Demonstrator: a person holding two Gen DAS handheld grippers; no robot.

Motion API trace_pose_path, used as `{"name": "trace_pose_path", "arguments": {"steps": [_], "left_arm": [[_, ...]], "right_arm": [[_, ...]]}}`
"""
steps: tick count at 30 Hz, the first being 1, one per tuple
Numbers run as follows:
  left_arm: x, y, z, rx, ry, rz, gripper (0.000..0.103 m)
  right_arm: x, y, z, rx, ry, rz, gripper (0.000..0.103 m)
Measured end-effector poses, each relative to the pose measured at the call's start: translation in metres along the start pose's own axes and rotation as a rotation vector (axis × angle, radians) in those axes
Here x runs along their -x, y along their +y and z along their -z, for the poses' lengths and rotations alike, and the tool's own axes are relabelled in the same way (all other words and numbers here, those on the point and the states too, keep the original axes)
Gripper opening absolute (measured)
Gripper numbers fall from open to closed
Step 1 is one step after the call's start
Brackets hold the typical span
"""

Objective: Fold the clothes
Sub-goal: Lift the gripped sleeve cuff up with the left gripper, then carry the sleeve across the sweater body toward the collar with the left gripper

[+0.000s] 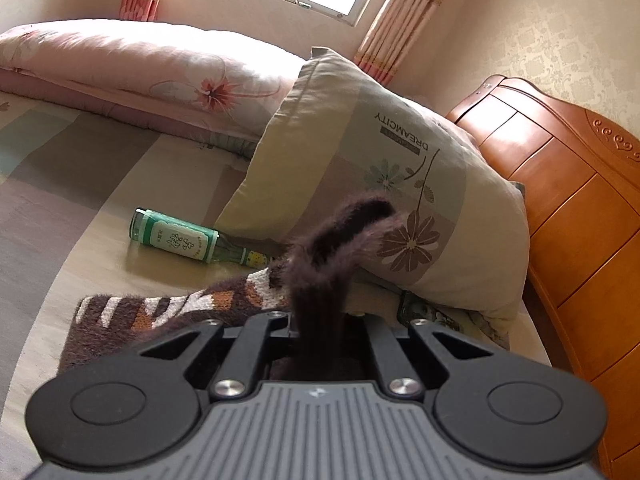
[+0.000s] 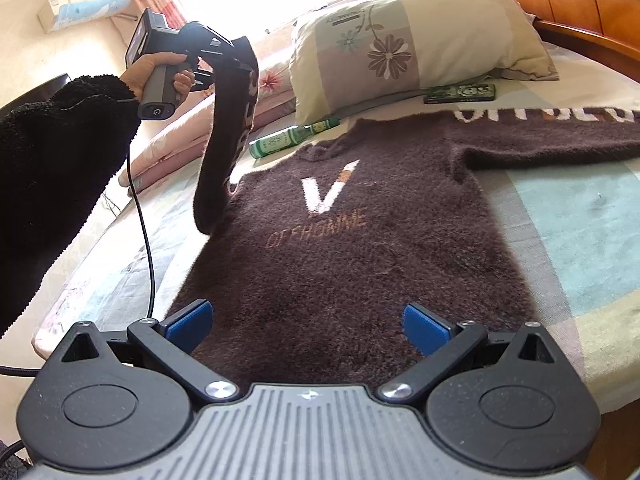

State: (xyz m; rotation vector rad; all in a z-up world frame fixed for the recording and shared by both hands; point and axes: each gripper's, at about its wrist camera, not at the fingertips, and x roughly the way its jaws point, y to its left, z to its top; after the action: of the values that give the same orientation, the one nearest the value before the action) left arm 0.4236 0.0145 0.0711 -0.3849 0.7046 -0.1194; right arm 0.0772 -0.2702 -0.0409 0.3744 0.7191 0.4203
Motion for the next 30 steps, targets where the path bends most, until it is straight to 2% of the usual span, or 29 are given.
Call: {"name": "trace_pose_path", "arguments": {"steps": [9, 12, 17, 26, 30], "left_arm": [[-0.041, -0.030, 0.028, -0.065, 0.074, -0.008, 0.006], [-0.054, -0.041, 0.038, -0.113, 0.094, -0.031, 0.006], [-0.076, -0.042, 0.052, -0.100, 0.122, -0.035, 0.006], [-0.107, -0.061, 0.081, -0.162, 0.173, -0.060, 0.006], [-0.117, -0.067, 0.086, -0.158, 0.182, -0.050, 0.006]], "right_arm": [[0.002, -0.015, 0.002, -0.034, -0.003, 0.011, 0.103], [0.000, -0.020, 0.003, -0.041, 0.004, 0.012, 0.103], [-0.003, -0.025, 0.006, -0.041, 0.026, 0.027, 0.103], [-0.007, -0.030, 0.008, -0.048, 0.044, 0.036, 0.103], [-0.008, -0.030, 0.008, -0.045, 0.050, 0.049, 0.103]]}}
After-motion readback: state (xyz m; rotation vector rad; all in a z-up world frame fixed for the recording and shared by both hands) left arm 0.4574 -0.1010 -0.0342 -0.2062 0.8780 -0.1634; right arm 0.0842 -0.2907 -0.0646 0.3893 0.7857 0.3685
